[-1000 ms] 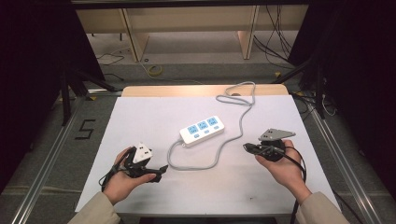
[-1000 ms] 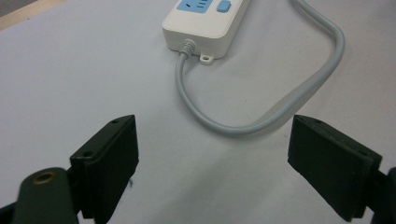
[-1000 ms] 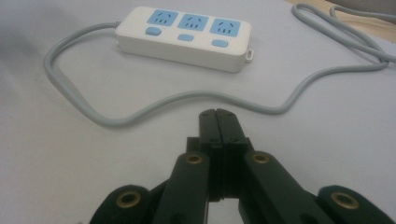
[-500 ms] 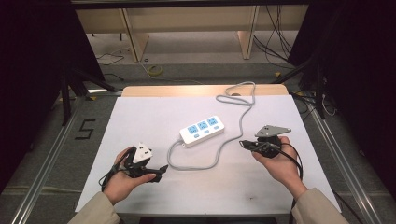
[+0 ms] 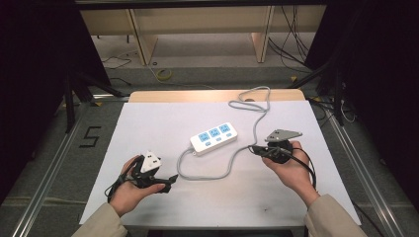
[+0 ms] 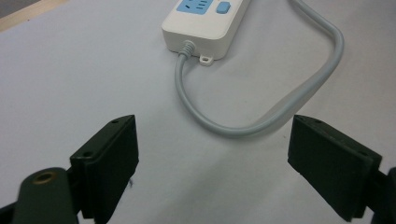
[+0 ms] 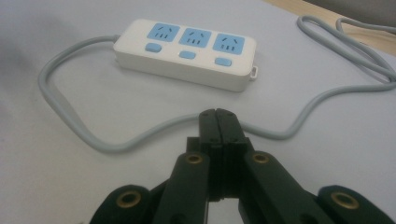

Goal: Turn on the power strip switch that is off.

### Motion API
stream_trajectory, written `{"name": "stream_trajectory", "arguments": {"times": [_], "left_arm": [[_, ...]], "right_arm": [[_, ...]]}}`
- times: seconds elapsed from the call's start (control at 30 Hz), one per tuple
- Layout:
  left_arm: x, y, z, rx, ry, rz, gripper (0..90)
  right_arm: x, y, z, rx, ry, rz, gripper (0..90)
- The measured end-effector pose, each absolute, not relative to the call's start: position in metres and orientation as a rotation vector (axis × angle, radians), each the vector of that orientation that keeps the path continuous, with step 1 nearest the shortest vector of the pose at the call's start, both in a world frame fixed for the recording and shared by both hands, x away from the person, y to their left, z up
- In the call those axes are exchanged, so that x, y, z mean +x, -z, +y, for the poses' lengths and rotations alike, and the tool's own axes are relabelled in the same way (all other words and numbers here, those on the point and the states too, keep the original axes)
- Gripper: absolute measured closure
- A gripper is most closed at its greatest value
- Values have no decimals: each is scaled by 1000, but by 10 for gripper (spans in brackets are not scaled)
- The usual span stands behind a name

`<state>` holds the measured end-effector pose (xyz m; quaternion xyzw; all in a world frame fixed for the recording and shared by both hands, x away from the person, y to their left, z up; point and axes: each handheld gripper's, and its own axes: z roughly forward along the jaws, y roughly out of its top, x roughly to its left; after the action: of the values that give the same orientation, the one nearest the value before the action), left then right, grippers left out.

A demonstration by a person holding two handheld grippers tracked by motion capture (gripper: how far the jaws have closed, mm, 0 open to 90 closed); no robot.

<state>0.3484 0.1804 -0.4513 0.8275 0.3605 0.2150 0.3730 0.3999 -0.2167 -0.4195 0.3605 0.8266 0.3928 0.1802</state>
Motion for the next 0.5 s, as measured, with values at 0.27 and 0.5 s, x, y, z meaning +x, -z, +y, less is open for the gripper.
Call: {"name": "stream_trajectory", "arguments": {"times": [0.27, 0.5], "left_arm": [[349, 451, 180, 2120, -549, 924, 159], [349, 452, 180, 2115, -547, 927, 159]], "right_arm": [[406, 418, -211, 1015, -1111, 2333, 900], [411, 418, -204, 1016, -1106, 2338, 900]]}}
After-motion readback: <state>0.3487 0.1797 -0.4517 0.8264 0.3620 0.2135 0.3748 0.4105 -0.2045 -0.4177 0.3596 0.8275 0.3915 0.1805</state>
